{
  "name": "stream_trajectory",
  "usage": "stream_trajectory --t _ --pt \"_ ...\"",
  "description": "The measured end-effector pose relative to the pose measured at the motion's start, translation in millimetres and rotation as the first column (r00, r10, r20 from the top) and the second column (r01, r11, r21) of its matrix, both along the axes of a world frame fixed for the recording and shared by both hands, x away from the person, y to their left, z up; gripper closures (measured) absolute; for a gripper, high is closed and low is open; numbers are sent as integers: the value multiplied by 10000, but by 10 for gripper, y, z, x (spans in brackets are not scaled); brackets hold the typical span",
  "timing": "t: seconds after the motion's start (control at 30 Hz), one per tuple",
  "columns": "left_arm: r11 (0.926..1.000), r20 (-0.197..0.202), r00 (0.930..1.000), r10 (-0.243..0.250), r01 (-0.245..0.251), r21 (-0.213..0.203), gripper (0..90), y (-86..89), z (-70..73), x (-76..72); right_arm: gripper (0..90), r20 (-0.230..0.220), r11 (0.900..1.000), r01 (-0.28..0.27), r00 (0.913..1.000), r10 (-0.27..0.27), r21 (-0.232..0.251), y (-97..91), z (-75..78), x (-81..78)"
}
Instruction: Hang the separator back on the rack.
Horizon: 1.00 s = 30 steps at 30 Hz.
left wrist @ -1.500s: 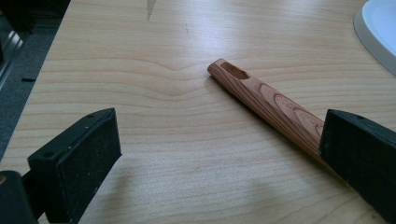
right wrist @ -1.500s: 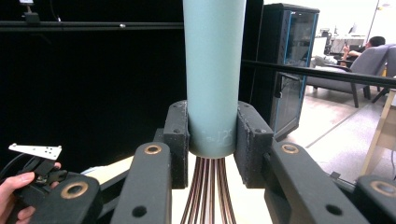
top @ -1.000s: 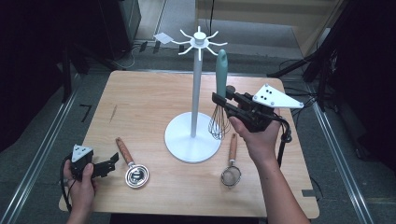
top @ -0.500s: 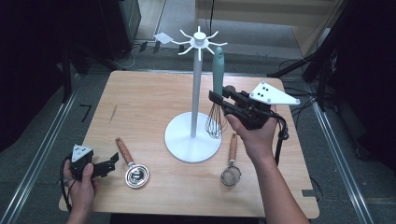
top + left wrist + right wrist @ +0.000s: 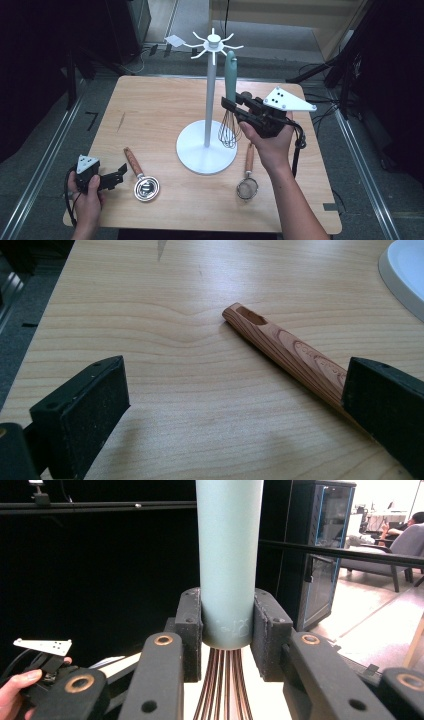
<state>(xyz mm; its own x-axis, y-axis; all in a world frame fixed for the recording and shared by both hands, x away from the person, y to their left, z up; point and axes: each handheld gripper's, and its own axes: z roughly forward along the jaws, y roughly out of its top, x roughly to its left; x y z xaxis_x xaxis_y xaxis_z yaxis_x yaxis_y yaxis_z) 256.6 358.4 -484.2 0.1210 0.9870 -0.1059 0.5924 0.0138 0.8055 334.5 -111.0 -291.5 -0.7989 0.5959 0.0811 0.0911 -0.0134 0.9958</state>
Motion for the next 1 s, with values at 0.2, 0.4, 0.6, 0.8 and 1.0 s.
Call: stream_trajectory --t 0.2,0.4,0.6,0.8,1.0 --pt "10000 -10 10000 -3 3 -1 0 1 1 0 706 -5 10000 -46 10000 46 44 -14 -33 20" --pt "10000 -2 10000 0 0 1 0 0 0 0 702 -40 10000 -38 10000 38 -56 -3 -23 38" --pt "10000 -1 10000 1 -1 2 0 0 0 0 680 -127 9999 23 9999 -25 -132 1 -12 83" --pt "10000 -9 10000 -12 12 -5 0 1 0 0 646 -71 9995 115 9999 -118 -305 24 2 84" --pt "10000 -3 10000 -3 3 -2 0 0 0 1 722 319 9995 257 9992 -252 -156 -18 66 42"
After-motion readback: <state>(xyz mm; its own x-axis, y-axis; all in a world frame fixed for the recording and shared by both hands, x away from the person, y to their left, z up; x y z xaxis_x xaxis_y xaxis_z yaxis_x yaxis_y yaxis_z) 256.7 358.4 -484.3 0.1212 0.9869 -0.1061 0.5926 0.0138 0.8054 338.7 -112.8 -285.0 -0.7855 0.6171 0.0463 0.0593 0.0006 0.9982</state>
